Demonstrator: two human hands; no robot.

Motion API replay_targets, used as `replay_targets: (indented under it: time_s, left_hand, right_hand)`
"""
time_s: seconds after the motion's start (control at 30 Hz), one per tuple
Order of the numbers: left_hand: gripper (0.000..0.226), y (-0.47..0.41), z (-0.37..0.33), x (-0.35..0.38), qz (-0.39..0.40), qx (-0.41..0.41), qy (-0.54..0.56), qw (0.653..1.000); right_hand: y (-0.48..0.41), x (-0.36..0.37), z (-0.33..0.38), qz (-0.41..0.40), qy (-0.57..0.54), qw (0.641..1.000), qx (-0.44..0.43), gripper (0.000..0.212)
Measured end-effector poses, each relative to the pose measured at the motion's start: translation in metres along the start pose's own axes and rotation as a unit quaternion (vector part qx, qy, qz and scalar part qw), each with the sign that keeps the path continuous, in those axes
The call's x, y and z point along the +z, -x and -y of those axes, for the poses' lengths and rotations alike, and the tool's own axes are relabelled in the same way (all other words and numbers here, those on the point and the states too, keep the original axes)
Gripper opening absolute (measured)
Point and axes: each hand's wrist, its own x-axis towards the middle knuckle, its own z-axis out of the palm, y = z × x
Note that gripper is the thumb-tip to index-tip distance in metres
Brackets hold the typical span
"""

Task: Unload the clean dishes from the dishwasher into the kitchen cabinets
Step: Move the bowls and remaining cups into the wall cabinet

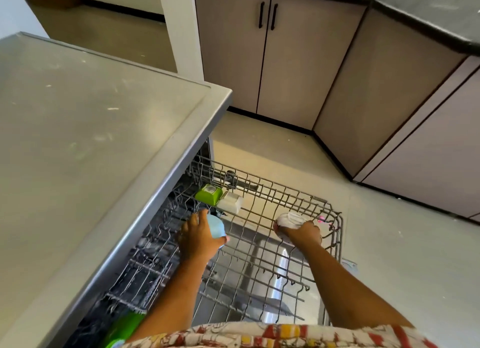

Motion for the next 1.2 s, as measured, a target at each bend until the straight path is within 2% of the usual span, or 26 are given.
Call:
replay_targets:
  time_s: [0.07, 0.13, 0.23, 0.37, 0.43, 0.5, 0.67, 0.73, 0.83, 0.93, 1.1, 1.13, 1.2]
  left_hand:
    - [0.099, -0.008, 0.002, 0.009, 0.003, -0.010, -0.006, 1.000]
    - [0.105, -0.012, 0.001, 0.014, 0.005, -0.041, -0.002, 0.999]
    - [0.100, -0.011, -0.002, 0.015, -0.010, -0.074, -0.001, 0.997]
    - [0.095, -0.001, -0.007, 0.012, -0.038, -0.076, 0.015, 0.996]
    - [0.097, 0.006, -0.008, 0.007, -0.047, -0.080, 0.043, 0.995]
    - [0.096, 0.016, -0.012, -0.002, -0.051, -0.094, 0.122, 0.987]
    - [0.088, 0.065, -0.017, -0.040, -0.047, -0.102, 0.267, 0.957]
    - [0.088, 0.093, -0.015, -0.056, -0.043, -0.097, 0.318, 0.942]
    - [0.091, 0.139, -0.012, -0.078, -0.041, -0.075, 0.349, 0.933]
    - [0.092, 0.192, -0.006, -0.098, -0.076, -0.033, 0.372, 0.924]
    - [0.090, 0.288, 0.000, -0.134, -0.153, -0.026, 0.415, 0.897]
    - [0.091, 0.313, 0.004, -0.143, -0.172, -0.033, 0.422, 0.889]
    - [0.090, 0.349, 0.014, -0.160, -0.209, -0.045, 0.436, 0.874]
  right_hand:
    - [-0.004, 0.007, -0.001, -0.022, -0.008, 1.000, 0.011, 0.101]
    - [-0.007, 0.012, -0.001, -0.044, 0.028, 0.998, 0.023, 0.107]
    - [-0.009, 0.015, 0.000, -0.063, 0.043, 0.997, 0.024, 0.103]
    - [0.000, 0.019, -0.002, -0.073, 0.004, 0.997, 0.015, 0.101]
    - [0.013, 0.021, -0.001, -0.078, -0.001, 0.997, -0.003, 0.101]
    - [0.034, 0.021, 0.003, -0.074, -0.014, 0.997, -0.024, 0.102]
    - [0.088, 0.020, 0.010, -0.009, -0.134, 0.990, -0.050, 0.103]
    - [0.115, 0.016, 0.013, 0.009, -0.162, 0.985, -0.064, 0.096]
    - [0.153, 0.009, 0.012, 0.024, -0.193, 0.977, -0.089, 0.092]
    - [0.192, -0.003, 0.007, 0.053, -0.232, 0.965, -0.112, 0.090]
    - [0.267, -0.031, 0.000, 0.121, -0.241, 0.946, -0.182, 0.071]
    - [0.290, -0.035, -0.002, 0.138, -0.234, 0.942, -0.198, 0.072]
    - [0.325, -0.040, 0.000, 0.171, -0.230, 0.932, -0.224, 0.086]
